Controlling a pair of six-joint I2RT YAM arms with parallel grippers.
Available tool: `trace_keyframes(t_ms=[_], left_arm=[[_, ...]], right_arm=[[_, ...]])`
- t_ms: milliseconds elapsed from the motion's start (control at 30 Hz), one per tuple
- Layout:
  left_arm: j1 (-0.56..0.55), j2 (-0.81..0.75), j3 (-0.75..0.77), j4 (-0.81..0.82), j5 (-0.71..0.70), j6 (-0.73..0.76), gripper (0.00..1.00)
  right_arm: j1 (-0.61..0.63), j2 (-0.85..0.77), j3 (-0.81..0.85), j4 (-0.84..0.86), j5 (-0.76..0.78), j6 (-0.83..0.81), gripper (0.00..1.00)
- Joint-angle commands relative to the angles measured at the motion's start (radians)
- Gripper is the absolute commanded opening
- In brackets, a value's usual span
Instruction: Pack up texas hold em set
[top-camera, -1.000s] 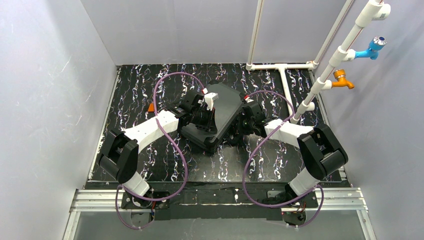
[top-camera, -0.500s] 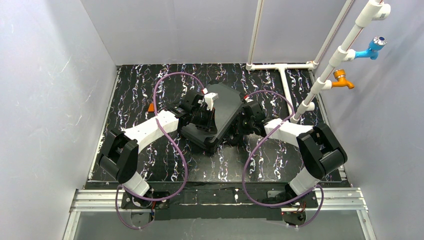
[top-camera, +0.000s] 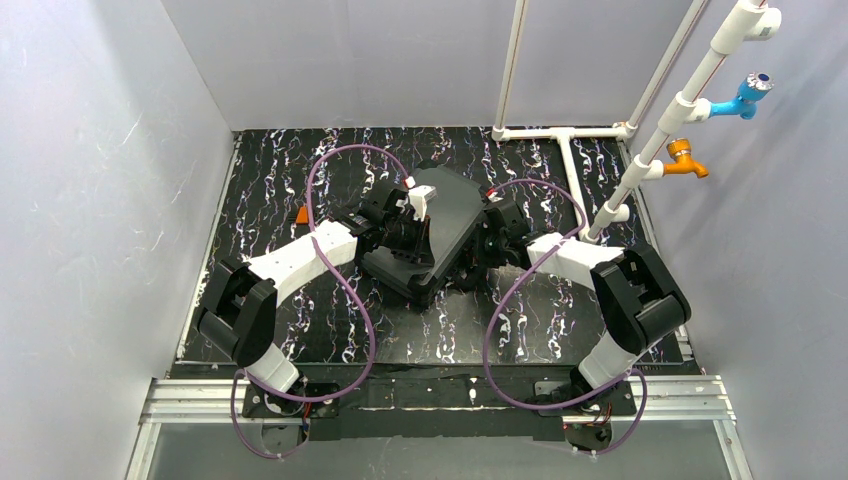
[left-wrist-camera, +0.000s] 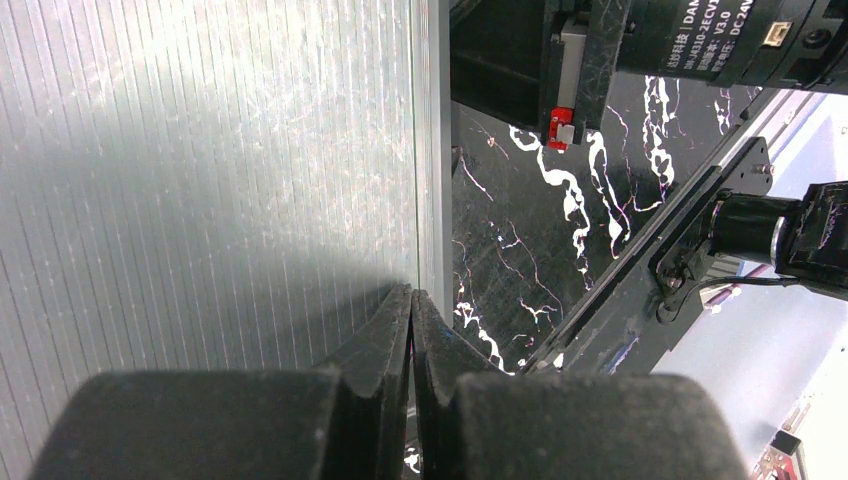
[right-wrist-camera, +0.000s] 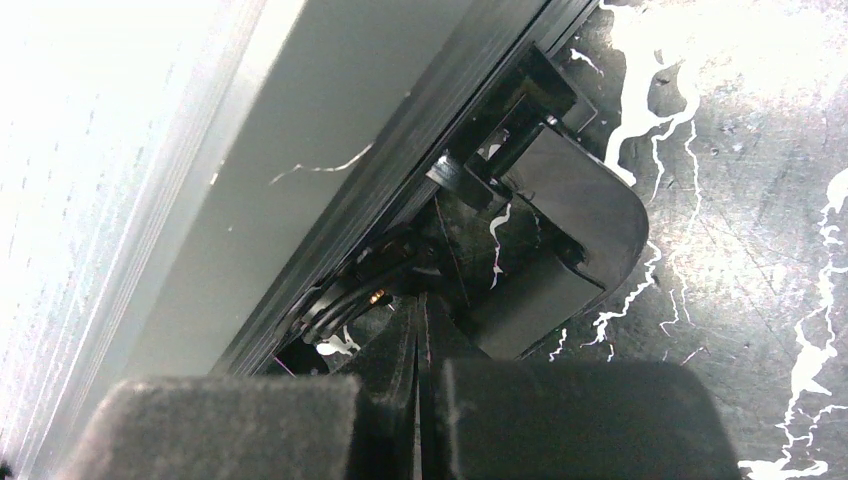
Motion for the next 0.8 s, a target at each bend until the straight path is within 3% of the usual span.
trace_keyframes(t_ms=[0, 433, 767], left_arm=[[-0.01, 0.027, -0.02, -0.143, -0.045, 0.032, 0.0], [-0.01, 0.021, -0.021, -0.144, -0.038, 0.021, 0.0], [-0.01, 0.007, -0.026, -0.152, -0.047, 0.005, 0.0]], right_arm=[[0.008, 0.119, 0.014, 0.122, 0.048, -0.012, 0.01], [0.008, 0.176, -0.071, 0.276, 0.041, 0.009, 0.01], [0.008, 0.241, 0.004, 0.184, 0.111, 0.078, 0.01]])
